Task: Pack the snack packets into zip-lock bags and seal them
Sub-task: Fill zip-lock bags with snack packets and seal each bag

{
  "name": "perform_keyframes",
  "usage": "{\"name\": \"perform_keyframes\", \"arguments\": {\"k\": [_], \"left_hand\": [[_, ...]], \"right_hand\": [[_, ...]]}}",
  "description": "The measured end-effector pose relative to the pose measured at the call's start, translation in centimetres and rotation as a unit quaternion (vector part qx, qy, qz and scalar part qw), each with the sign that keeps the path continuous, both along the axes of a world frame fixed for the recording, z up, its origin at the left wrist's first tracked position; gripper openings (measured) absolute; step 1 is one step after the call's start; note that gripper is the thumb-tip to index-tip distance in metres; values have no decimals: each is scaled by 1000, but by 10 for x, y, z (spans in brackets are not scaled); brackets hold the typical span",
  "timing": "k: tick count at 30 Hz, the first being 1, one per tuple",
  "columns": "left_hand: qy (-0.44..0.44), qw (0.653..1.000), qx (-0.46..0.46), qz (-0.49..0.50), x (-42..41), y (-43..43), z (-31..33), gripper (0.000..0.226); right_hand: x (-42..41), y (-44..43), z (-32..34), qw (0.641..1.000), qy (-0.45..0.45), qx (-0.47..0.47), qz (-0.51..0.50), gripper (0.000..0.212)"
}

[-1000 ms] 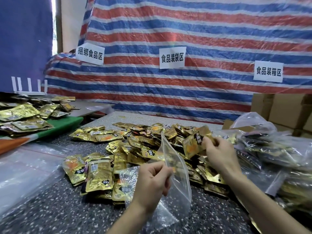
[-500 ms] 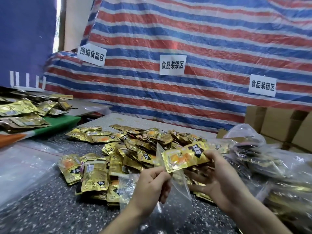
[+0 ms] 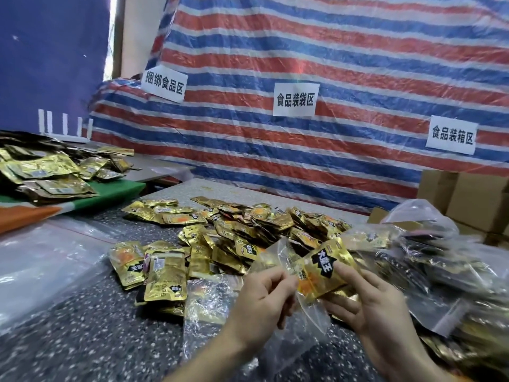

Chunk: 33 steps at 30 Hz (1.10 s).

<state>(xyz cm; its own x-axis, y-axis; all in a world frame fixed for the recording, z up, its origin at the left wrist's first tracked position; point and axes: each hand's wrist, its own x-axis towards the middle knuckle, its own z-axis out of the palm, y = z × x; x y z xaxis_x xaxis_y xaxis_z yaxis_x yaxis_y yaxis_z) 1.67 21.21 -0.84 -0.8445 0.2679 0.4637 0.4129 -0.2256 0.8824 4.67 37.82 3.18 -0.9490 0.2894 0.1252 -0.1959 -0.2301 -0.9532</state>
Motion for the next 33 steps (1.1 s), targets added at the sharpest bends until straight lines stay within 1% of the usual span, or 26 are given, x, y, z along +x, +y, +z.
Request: {"name": "perform_keyframes", "arguments": {"k": [2,4,7,10,11,13,15,16,18,20,22,24,26,27,28,30,32,33], "left_hand": [[14,1000,-3,3,1,1,0,35],[32,999,0,7,2,2,1,38],[57,998,2,36,2,3,3,35],[99,992,-4,77,1,3,2,34],[106,991,0,78,1,4,2,35],[117,990,12,81,2,4,2,38],[118,989,34,83,5,5,4,37],[117,989,40,82,6,5,5,35],[122,989,31,77,8,5,7,32],[129,990,14,59,11,5,8,31],[136,990,1,35,13,4,9,30],[157,987,-14,22,13,3,8,29],[181,983,-26,21,11,1,6,31],[180,983,-22,24,11,0,5,35],[169,985,-5,33,10,0,4,42],[133,986,45,85,5,-1,3,48],[118,977,66,164,-3,-3,4,39],[113,973,62,190,-7,-5,5,36]], "right_hand": [[1,0,-1,999,6,37,-12,54],[2,1,-3,995,14,93,-20,60],[6,-2,-5,980,10,201,3,53],[7,-6,-9,971,-17,232,49,37],[7,-6,-9,970,-27,234,56,28],[7,-7,-6,973,-48,210,83,13],[8,-6,-3,976,-69,176,112,9],[8,-6,-2,977,-76,161,114,9],[4,-3,-1,981,-94,136,106,21],[1,-4,0,980,-124,96,126,32],[0,-6,3,975,-143,64,158,37],[-1,-6,3,973,-128,95,166,46],[-1,-5,1,979,-72,157,110,49],[-2,-4,2,981,-38,176,75,47],[-2,-2,3,983,-11,176,46,45],[-3,2,10,991,18,131,18,42],[-5,3,16,994,25,101,22,44],[-5,2,18,995,26,96,31,46]]}}
